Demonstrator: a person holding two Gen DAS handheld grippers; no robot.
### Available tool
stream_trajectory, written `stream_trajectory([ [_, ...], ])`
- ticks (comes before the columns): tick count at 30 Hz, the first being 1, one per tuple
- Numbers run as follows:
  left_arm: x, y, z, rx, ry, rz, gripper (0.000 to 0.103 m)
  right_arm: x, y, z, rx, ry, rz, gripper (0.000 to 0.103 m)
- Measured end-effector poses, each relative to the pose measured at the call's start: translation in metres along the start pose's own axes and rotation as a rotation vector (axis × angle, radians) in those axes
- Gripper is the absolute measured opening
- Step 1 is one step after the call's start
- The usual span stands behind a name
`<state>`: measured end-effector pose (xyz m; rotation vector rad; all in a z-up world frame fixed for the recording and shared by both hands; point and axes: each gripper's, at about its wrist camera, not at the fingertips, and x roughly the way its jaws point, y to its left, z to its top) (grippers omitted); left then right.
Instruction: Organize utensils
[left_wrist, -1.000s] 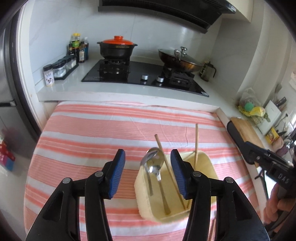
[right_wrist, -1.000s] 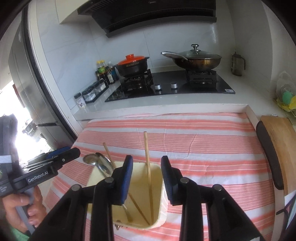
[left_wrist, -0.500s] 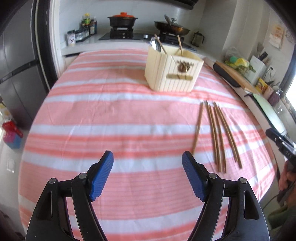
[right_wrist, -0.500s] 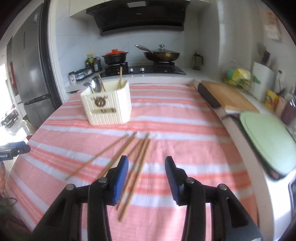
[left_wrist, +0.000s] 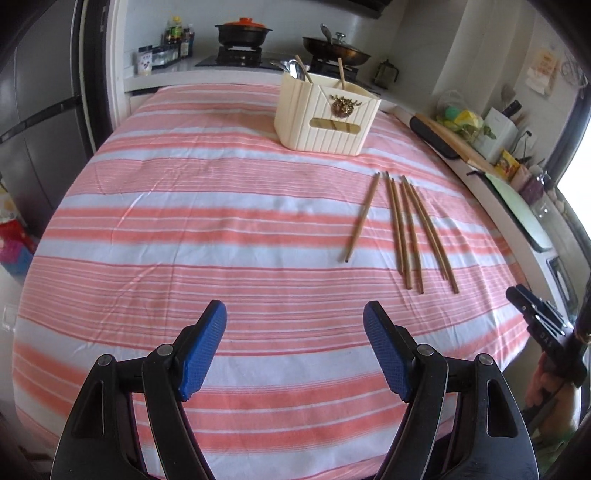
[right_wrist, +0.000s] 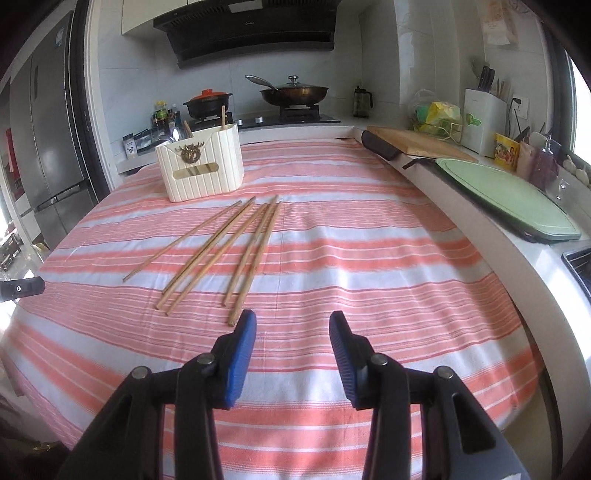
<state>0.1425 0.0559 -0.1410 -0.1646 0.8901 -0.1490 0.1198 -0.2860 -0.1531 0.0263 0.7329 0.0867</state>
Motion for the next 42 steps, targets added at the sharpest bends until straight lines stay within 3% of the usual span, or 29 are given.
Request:
stream_trajectory([
  [7, 0.021, -0.003, 0.009, 0.014, 0.028, -0.005, 0.08, 0.013, 0.019, -0.008, -0.031, 0.043, 0.048, 0.042],
  [13, 0.068, -0.043, 0.057, 0.183, 0.054, -0.068, 0.08, 0.024, 0.008, -0.009, 0.018, 0.109, 0.074, 0.042],
  [18, 0.13, -0.086, 0.097, 0.299, 0.101, -0.057, 0.078, 0.026, 0.001, -0.003, 0.044, 0.109, 0.073, 0.042],
  [22, 0.176, -0.11, 0.106, 0.382, 0.147, -0.001, 0.07, 0.03, -0.003, 0.004, 0.081, 0.12, 0.095, 0.042],
  [24, 0.193, -0.113, 0.106, 0.402, 0.165, 0.042, 0.054, 0.034, -0.005, 0.012, 0.083, 0.127, 0.107, 0.042],
  [26, 0.195, -0.109, 0.105, 0.379, 0.149, 0.025, 0.042, 0.042, -0.006, 0.022, 0.068, 0.136, 0.113, 0.042],
  [27, 0.194, -0.107, 0.104, 0.367, 0.148, 0.024, 0.025, 0.048, -0.007, 0.027, 0.064, 0.146, 0.109, 0.041],
  [29, 0.191, -0.103, 0.102, 0.352, 0.141, 0.032, 0.006, 0.062, -0.008, 0.036, 0.063, 0.162, 0.125, 0.037],
  [33, 0.177, -0.081, 0.093, 0.245, 0.124, 0.081, 0.004, 0.099, -0.004, 0.053, 0.068, 0.199, 0.161, 0.022],
  [39, 0.138, -0.025, 0.065, 0.038, 0.112, 0.16, 0.004, 0.148, 0.008, 0.065, 0.096, 0.285, 0.201, 0.019],
  [42, 0.119, -0.008, 0.05, -0.004, 0.104, 0.149, 0.004, 0.151, 0.022, 0.065, 0.009, 0.284, 0.127, 0.01],
])
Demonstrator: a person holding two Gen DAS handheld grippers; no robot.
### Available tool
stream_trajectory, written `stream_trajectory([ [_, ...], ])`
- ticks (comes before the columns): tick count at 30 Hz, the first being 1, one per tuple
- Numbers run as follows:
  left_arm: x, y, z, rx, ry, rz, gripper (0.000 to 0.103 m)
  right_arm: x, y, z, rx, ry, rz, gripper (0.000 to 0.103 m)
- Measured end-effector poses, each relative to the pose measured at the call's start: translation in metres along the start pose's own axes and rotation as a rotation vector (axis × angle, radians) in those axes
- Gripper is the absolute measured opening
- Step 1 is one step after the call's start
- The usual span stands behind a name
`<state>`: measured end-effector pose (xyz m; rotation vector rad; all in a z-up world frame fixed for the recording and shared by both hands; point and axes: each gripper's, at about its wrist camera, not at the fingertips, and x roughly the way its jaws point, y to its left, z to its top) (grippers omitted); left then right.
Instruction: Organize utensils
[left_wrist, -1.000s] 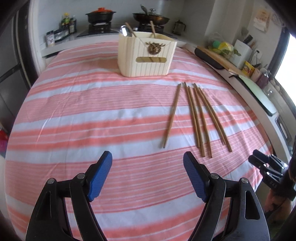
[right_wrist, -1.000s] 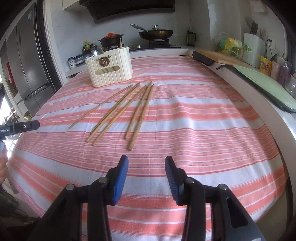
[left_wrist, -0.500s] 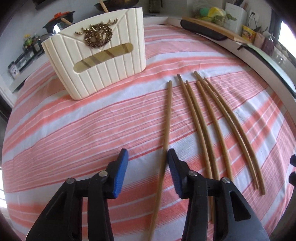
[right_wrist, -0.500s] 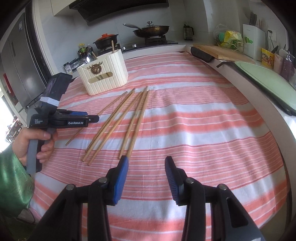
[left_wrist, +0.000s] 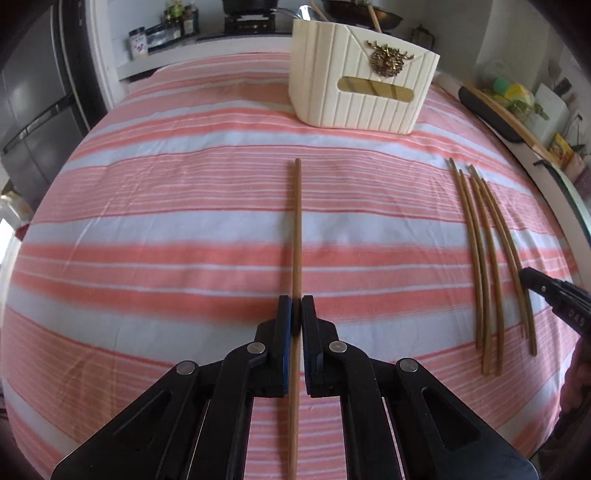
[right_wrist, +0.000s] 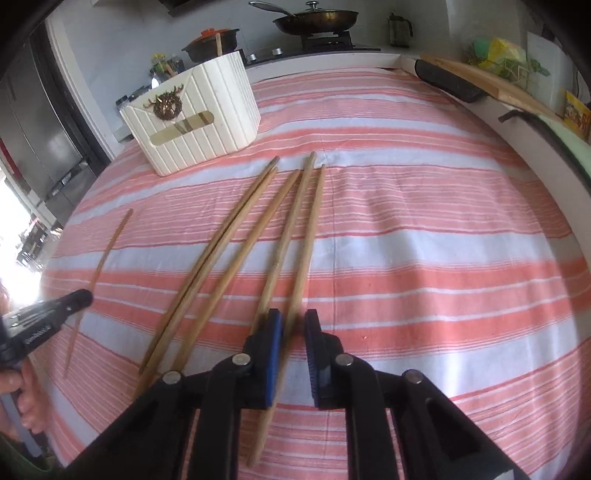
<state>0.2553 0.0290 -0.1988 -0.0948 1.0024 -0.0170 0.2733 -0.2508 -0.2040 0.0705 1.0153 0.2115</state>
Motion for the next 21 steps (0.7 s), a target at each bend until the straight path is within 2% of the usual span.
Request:
stream_trajectory([
  [4, -0.012, 0.018, -0.017, -0.049, 0.001, -0.033, 0.006, -0.005, 0.001, -0.007, 0.001, 0.013, -0.057, 0.008],
  [5, -0.015, 0.023, -0.02, -0.058, -0.002, -0.037, 0.01, -0.009, 0.0, -0.012, 0.005, 0.018, -0.072, 0.008],
  [7, -0.02, 0.03, -0.027, -0.071, -0.008, -0.042, 0.021, -0.019, -0.002, -0.025, 0.008, 0.032, -0.093, 0.007],
  [9, -0.027, 0.036, -0.032, -0.079, -0.019, -0.041, 0.044, -0.029, -0.002, -0.04, 0.002, 0.045, -0.125, 0.007],
  [12, -0.032, 0.04, -0.039, -0.076, -0.03, -0.043, 0.067, -0.043, 0.001, -0.058, -0.017, 0.044, -0.165, 0.009],
  [15, -0.027, 0.036, -0.041, -0.036, -0.027, -0.036, 0.07, -0.047, 0.001, -0.067, -0.027, 0.018, -0.16, 0.01],
  [21, -0.017, 0.022, -0.043, 0.068, -0.04, 0.055, 0.084, -0.045, 0.0, -0.067, -0.047, -0.046, -0.147, 0.012],
])
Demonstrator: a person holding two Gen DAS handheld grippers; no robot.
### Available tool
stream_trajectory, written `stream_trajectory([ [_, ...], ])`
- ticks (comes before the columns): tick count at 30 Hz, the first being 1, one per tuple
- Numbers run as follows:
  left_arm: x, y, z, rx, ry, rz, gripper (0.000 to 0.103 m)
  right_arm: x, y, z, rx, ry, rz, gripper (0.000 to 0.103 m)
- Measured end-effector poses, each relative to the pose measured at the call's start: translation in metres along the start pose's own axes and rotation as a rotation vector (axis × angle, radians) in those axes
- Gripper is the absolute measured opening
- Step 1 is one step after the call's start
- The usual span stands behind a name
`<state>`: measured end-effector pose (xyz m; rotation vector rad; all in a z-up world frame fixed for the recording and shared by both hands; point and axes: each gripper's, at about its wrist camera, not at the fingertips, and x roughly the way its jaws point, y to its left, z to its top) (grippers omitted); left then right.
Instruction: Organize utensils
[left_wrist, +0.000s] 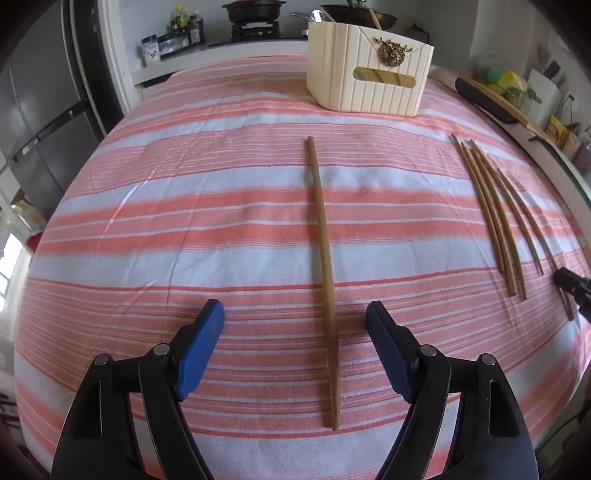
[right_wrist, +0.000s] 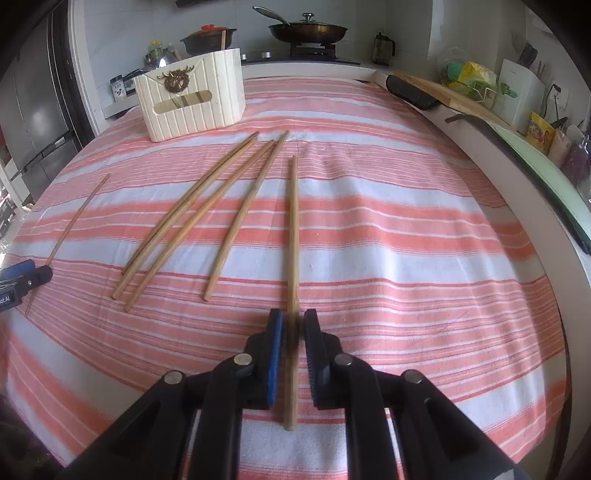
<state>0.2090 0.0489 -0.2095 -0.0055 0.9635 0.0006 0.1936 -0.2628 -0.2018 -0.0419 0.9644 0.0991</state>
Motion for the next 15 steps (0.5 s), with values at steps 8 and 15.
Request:
stream_trajectory([
  [8, 0.0076, 0.0021, -0.0005, -0.012, 0.005, 0.031, 0.102, 0.0002, -0.0028, -0.0065, 0.017, -0.076, 0.026, 0.013],
  [15, 0.0081, 0.0018, -0.002, -0.014, -0.013, 0.024, 0.102, -0.0024, 0.0005, -0.0068, 0.043, -0.064, 0.107, 0.05],
])
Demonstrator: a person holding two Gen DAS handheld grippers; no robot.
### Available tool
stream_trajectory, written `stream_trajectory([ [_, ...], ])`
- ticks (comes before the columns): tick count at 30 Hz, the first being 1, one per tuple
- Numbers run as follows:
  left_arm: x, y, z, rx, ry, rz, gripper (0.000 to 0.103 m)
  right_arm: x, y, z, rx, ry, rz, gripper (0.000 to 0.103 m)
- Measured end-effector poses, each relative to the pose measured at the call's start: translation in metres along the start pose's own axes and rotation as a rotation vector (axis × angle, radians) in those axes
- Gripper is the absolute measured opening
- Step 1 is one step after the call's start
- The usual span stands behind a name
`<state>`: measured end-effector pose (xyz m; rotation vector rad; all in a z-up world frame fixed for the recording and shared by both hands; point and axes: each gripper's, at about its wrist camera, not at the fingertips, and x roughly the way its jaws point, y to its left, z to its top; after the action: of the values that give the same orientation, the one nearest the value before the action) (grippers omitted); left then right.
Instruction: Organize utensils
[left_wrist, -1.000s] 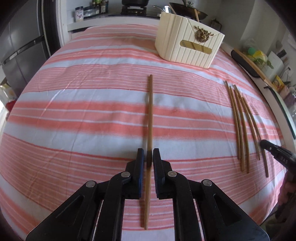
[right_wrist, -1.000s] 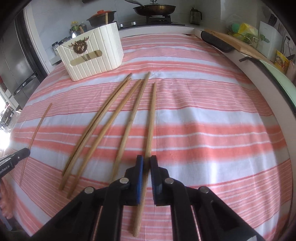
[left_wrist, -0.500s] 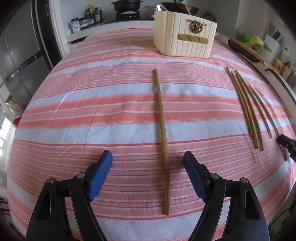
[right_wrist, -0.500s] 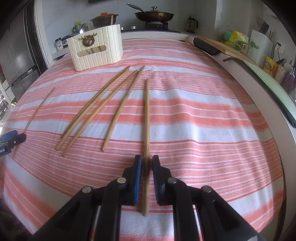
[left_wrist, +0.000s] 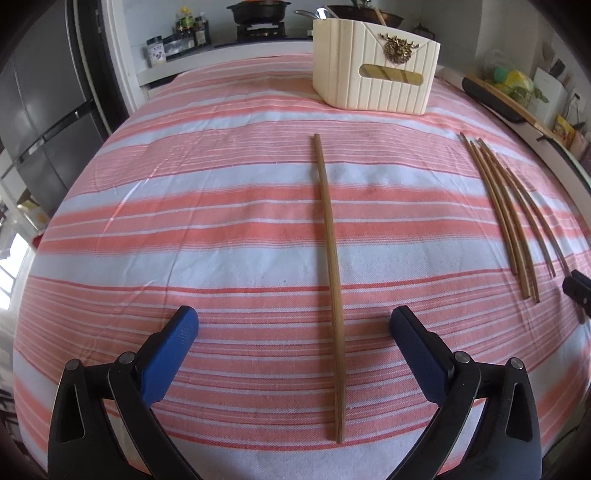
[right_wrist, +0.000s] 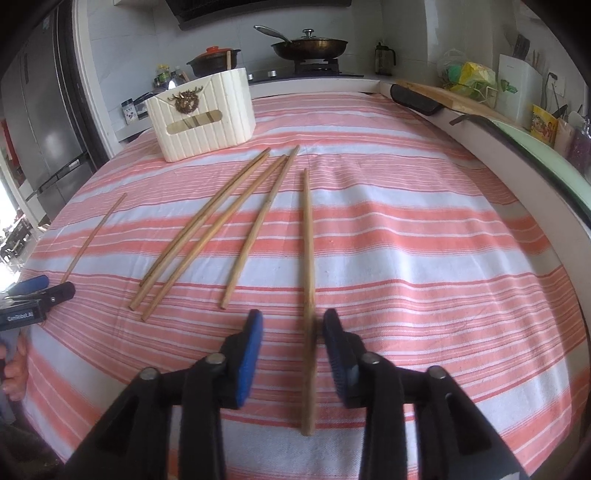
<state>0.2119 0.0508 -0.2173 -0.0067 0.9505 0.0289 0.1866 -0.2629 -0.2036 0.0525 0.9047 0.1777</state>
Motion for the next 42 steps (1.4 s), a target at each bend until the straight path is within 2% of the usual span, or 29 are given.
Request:
stream_trajectory([
  [1, 0.0, 0.0, 0.0, 0.0, -0.001, -0.001, 0.102, 0.0, 0.004, 0.0, -0.01, 0.011, 0.009, 0.056],
  [3, 0.0, 0.0, 0.0, -0.001, -0.002, -0.001, 0.102, 0.001, 0.01, 0.0, -0.041, 0.019, -0.023, 0.056],
  [6, 0.0, 0.0, -0.001, -0.001, -0.003, -0.001, 0.102, 0.001, 0.008, 0.001, -0.032, 0.022, -0.022, 0.053],
  [8, 0.0, 0.0, -0.001, -0.001, -0.003, -0.002, 0.102, 0.004, 0.007, 0.006, -0.054, 0.04, -0.033, 0.048],
  [10, 0.0, 0.0, -0.001, -0.002, -0.003, -0.001, 0.102, 0.008, 0.006, 0.012, -0.083, 0.067, -0.06, 0.033],
  [12, 0.0, -0.001, -0.001, 0.0, 0.002, -0.003, 0.102, 0.011, 0.002, 0.018, -0.088, 0.095, -0.062, 0.028],
  [14, 0.0, -0.001, 0.002, 0.019, 0.027, -0.018, 0.102, 0.013, -0.001, 0.023, -0.098, 0.133, -0.044, 0.027],
  [18, 0.002, 0.002, 0.016, 0.076, 0.142, -0.097, 0.102, 0.021, 0.0, 0.034, -0.185, 0.228, -0.013, 0.027],
  [21, 0.0, 0.012, 0.032, 0.051, 0.162, -0.204, 0.102, 0.029, -0.001, 0.045, -0.203, 0.282, 0.003, 0.027],
  [22, 0.0, 0.017, 0.04, 0.039, 0.166, -0.216, 0.102, 0.033, -0.002, 0.048, -0.201, 0.293, 0.006, 0.027],
  [28, 0.022, 0.022, 0.084, 0.073, 0.18, -0.183, 0.1, 0.054, -0.009, 0.075, -0.152, 0.327, 0.04, 0.028],
  [30, 0.037, 0.019, 0.096, 0.083, 0.212, -0.176, 0.088, 0.062, -0.011, 0.085, -0.139, 0.337, 0.052, 0.028],
  [32, 0.051, 0.015, 0.104, 0.095, 0.244, -0.165, 0.082, 0.07, -0.011, 0.095, -0.141, 0.349, 0.054, 0.027],
  [38, 0.074, -0.005, 0.124, 0.171, 0.256, -0.098, 0.08, 0.095, -0.008, 0.125, -0.173, 0.364, 0.044, 0.026],
  [40, 0.077, -0.008, 0.13, 0.175, 0.257, -0.088, 0.073, 0.105, -0.006, 0.133, -0.178, 0.363, 0.032, 0.024],
  [41, 0.077, -0.009, 0.133, 0.171, 0.25, -0.079, 0.062, 0.108, -0.005, 0.137, -0.178, 0.356, 0.025, 0.022],
  [42, 0.076, -0.01, 0.135, 0.161, 0.238, -0.082, 0.039, 0.111, -0.005, 0.14, -0.173, 0.358, 0.02, 0.02],
])
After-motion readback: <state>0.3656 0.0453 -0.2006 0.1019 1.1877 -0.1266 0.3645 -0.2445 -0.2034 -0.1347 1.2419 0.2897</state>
